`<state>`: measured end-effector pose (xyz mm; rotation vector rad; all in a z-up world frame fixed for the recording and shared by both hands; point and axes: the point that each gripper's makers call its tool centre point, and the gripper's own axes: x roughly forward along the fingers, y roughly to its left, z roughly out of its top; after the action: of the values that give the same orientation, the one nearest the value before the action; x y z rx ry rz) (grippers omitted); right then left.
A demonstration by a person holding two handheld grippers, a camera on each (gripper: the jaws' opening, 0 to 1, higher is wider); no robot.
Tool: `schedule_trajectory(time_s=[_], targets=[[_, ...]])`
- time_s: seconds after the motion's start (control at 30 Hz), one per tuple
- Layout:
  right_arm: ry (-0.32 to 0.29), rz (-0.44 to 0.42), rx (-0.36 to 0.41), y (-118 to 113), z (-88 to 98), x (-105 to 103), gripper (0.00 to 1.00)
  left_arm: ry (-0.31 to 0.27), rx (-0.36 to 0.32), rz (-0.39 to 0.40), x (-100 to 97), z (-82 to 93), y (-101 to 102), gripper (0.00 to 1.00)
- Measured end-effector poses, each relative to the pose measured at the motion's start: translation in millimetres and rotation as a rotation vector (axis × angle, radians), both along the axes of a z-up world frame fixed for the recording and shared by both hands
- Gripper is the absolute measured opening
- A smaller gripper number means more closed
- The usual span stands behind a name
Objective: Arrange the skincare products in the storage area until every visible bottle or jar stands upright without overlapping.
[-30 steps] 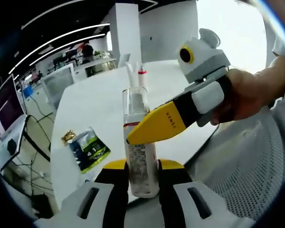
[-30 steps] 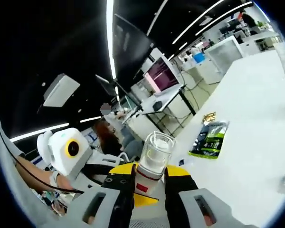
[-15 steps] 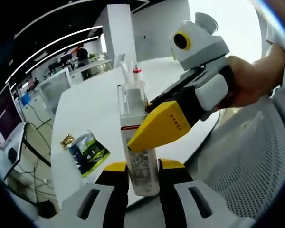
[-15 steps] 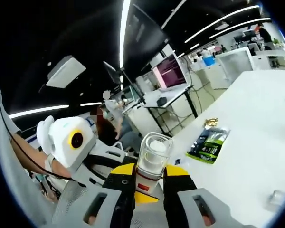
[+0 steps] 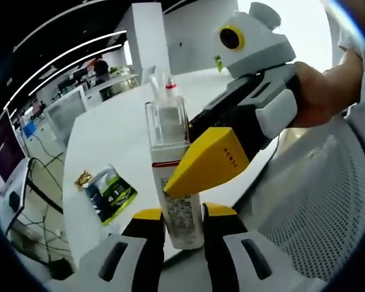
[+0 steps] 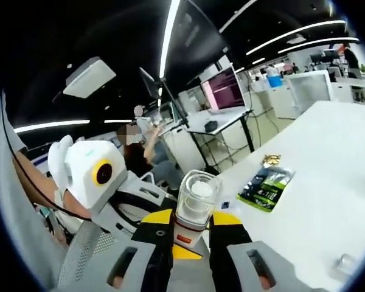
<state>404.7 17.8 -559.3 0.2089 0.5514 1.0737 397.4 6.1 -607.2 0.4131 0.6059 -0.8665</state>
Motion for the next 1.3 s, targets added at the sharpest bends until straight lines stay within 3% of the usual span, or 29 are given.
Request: schedule_trajectory(time_s=[0.23, 0.37, 0.73, 0.93, 1.3], targets=[[-0.051, 0.012, -0.021, -4, 5.5, -1, 0.14, 0.008, 0.023, -0.008, -1.5, -4.9, 2, 0.22], [-0.068, -0.005, -0.022, -11, 7.2, -1, 0.15, 0.006, 0.078, -0.032, -4.2, -12.2, 5, 0.24], [-0.064, -0.057, -0.038, -36, 0.5, 5, 0.15, 0.018, 0.114, -0.043, -5.3, -16.3, 8, 0.15], [-0.057, -0.074, -0.038, -45, -3.8, 5, 0.15, 0.023, 0.123, -0.047, -5.5, -18.6, 8, 0.16], [-0.074, -0.155, -0.055, -76, -7.5, 37, 0.15, 0.016, 0.153, -0.049, -2.3, -20.5, 11, 0.12]])
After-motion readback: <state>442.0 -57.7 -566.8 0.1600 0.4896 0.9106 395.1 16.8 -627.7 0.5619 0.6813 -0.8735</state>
